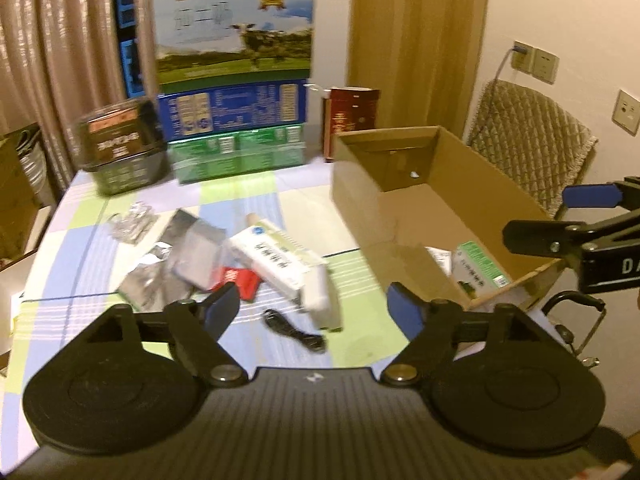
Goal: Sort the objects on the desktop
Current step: 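Move both open tools back over the table items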
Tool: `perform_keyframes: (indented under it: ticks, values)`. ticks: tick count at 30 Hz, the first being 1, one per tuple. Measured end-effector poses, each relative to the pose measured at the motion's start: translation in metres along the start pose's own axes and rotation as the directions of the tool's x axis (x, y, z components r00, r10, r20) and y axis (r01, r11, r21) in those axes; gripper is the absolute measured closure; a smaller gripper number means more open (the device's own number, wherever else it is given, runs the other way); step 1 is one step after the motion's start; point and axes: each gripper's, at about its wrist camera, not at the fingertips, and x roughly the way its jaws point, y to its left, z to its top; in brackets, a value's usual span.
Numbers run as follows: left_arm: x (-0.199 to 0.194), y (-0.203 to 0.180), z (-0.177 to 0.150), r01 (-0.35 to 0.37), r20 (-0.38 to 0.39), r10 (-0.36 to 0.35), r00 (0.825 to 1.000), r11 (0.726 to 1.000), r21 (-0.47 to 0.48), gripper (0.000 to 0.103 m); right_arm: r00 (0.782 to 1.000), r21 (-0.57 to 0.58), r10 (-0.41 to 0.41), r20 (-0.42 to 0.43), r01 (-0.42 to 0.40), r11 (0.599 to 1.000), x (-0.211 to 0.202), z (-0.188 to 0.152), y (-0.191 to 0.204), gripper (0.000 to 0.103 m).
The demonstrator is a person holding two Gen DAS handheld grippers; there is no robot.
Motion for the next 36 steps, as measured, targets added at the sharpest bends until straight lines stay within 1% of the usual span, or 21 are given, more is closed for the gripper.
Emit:
perform_keyframes:
  ticks: [3, 5, 10, 17, 21, 24, 30, 36]
  values:
    - [-0.006, 0.015, -0.007, -0.022, -0.003, 0.022, 1.000, 1.000, -0.015, 0.018, 1.000, -0.012, 0.018, -0.004, -0.018, 1.000, 0.002, -0.001, 0.012, 0.002]
    - [-0.009, 0.024, -0.012, -0.039, -0.004, 0.039, 0.999, 0.999, -0.022, 0.010, 1.000, -0.024, 0.031, -0.006, -0.031, 0.999, 0.004, -0.002, 0.021, 0.002]
    - [-0.016, 0.045, -0.026, -0.092, -0.007, 0.092, 0.996, 0.995, -0.025, 0.001, 0.998, -0.048, 0.063, -0.006, -0.063, 0.997, 0.007, -0.004, 0.040, 0.002]
    - [-0.016, 0.074, -0.046, -0.145, -0.036, 0.144, 0.989, 0.988, -0.044, 0.001, 0.995, -0.056, 0.102, -0.025, -0.103, 0.993, 0.022, -0.012, 0.062, 0.002]
    - [-0.009, 0.092, -0.060, -0.176, -0.065, 0.173, 0.983, 0.983, -0.047, 0.001, 0.989, -0.061, 0.145, -0.011, -0.145, 0.987, 0.023, -0.022, 0.076, 0.002]
    - [-0.002, 0.106, -0.071, -0.193, -0.085, 0.187, 0.979, 0.980, -0.056, 0.001, 0.988, -0.083, 0.154, -0.010, -0.154, 0.985, 0.030, -0.033, 0.089, 0.002]
    - [0.016, 0.125, -0.085, -0.178, -0.111, 0.168, 0.979, 0.980, -0.085, 0.001, 0.983, -0.089, 0.167, -0.076, -0.173, 0.981, 0.065, -0.055, 0.102, 0.002]
    - [0.030, 0.136, -0.085, -0.141, -0.112, 0.129, 0.985, 0.985, -0.104, 0.001, 0.985, -0.128, 0.140, -0.105, -0.153, 0.980, 0.097, -0.064, 0.106, 0.002]
